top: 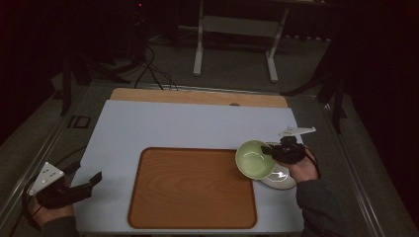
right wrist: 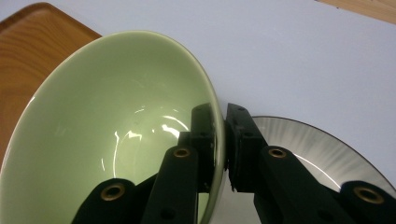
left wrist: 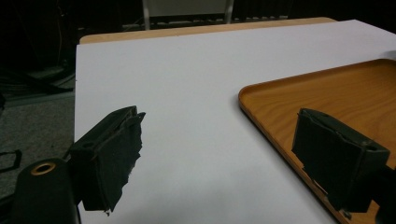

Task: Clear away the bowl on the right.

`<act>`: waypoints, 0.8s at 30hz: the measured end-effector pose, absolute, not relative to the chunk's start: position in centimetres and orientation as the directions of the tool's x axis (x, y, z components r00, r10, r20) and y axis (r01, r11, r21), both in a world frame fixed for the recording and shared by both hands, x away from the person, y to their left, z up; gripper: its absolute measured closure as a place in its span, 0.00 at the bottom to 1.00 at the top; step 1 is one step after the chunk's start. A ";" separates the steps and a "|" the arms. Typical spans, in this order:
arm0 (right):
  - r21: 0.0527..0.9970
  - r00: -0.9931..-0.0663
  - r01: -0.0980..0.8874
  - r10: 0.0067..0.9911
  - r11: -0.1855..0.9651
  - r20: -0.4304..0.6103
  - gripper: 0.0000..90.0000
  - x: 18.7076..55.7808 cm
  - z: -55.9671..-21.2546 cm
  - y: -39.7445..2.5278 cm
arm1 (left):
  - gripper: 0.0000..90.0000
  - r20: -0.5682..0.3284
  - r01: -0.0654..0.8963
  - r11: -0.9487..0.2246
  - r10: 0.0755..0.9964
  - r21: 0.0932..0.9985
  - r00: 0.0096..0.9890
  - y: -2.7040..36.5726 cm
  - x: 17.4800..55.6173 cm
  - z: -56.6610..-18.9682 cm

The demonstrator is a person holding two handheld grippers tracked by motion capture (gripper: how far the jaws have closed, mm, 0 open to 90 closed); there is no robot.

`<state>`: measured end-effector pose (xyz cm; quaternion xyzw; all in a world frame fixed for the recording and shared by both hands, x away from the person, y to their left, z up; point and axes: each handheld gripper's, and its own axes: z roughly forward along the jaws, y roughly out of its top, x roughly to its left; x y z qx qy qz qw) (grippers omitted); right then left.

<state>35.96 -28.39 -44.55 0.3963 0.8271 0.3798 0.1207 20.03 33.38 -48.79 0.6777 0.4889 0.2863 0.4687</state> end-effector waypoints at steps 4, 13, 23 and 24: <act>0.726 -0.667 0.559 0.737 0.400 0.108 0.91 36.0 -44.6 -27.8 | 0.17 -0.071 0.395 -0.081 0.931 0.915 0.357 33.4 20.0 -48.8; 0.728 -0.688 0.548 0.716 0.411 0.114 0.91 36.0 -44.7 -26.3 | 0.17 -0.072 0.394 -0.081 0.931 0.916 0.358 33.4 20.0 -48.8; 0.732 -0.709 0.539 0.693 0.418 0.127 0.91 36.2 -44.9 -24.7 | 0.17 -0.071 0.393 -0.082 0.930 0.916 0.359 33.4 20.0 -48.8; 0.731 -0.711 0.538 0.691 0.419 0.127 0.91 36.2 -44.9 -24.6 | 0.17 -0.071 0.393 -0.082 0.931 0.916 0.359 33.4 20.0 -48.8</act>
